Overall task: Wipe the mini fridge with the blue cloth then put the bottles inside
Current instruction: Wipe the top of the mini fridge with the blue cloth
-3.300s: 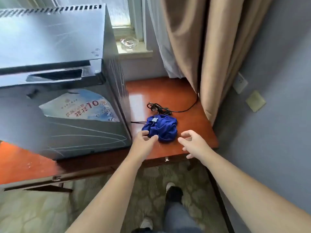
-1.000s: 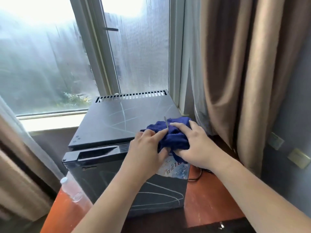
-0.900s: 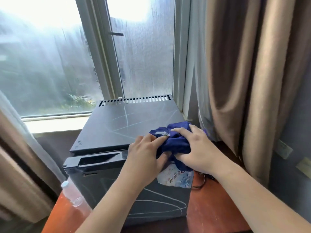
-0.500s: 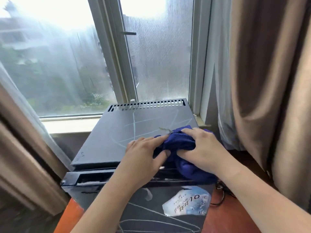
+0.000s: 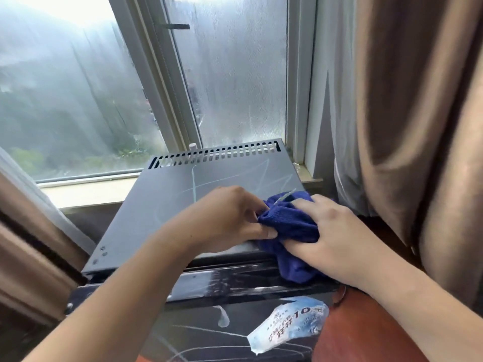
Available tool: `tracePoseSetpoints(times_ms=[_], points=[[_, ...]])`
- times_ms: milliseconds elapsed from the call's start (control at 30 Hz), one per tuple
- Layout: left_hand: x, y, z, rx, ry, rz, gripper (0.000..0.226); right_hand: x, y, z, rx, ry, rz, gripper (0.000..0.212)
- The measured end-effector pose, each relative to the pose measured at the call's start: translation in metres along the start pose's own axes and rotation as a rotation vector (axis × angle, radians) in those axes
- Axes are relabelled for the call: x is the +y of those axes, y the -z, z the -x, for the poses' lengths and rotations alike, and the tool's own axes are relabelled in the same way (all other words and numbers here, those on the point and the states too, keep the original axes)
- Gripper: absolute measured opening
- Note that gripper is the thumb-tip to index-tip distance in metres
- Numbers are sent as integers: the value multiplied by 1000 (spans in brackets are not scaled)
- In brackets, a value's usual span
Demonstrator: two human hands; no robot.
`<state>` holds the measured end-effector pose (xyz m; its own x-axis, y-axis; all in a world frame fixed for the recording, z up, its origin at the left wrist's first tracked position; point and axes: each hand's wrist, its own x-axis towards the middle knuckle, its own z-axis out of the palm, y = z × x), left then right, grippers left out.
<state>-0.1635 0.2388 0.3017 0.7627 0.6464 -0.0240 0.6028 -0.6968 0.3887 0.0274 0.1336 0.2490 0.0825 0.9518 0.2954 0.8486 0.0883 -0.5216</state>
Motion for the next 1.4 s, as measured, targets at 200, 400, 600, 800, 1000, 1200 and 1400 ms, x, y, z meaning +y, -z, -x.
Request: tracePoseSetpoints(times_ms=[200, 400, 600, 800, 1000, 1200, 1400], points=[[-13, -4, -29, 53, -20, 9, 16, 7, -5, -35, 16, -78, -9, 43], [-37, 8, -79, 90, -2, -133, 12, 22, -12, -104, 11, -156, -13, 27], [-45, 12, -62, 18, -96, -117, 10, 1, -4, -83, -41, -170, 92, 30], [-50, 15, -6, -61, -249, 0, 19, -32, -8, -19, -16, -157, 118, 31], [-78, 18, 41, 82, -210, -68, 16, -73, -41, -19, 1, -107, 121, 30], [-123, 28, 75, 97, -108, 13, 13, -111, -77, -30, -35, -28, 63, 34], [-148, 38, 79, 202, -17, -22, 10, -131, -97, -69, -55, -48, 39, 30]])
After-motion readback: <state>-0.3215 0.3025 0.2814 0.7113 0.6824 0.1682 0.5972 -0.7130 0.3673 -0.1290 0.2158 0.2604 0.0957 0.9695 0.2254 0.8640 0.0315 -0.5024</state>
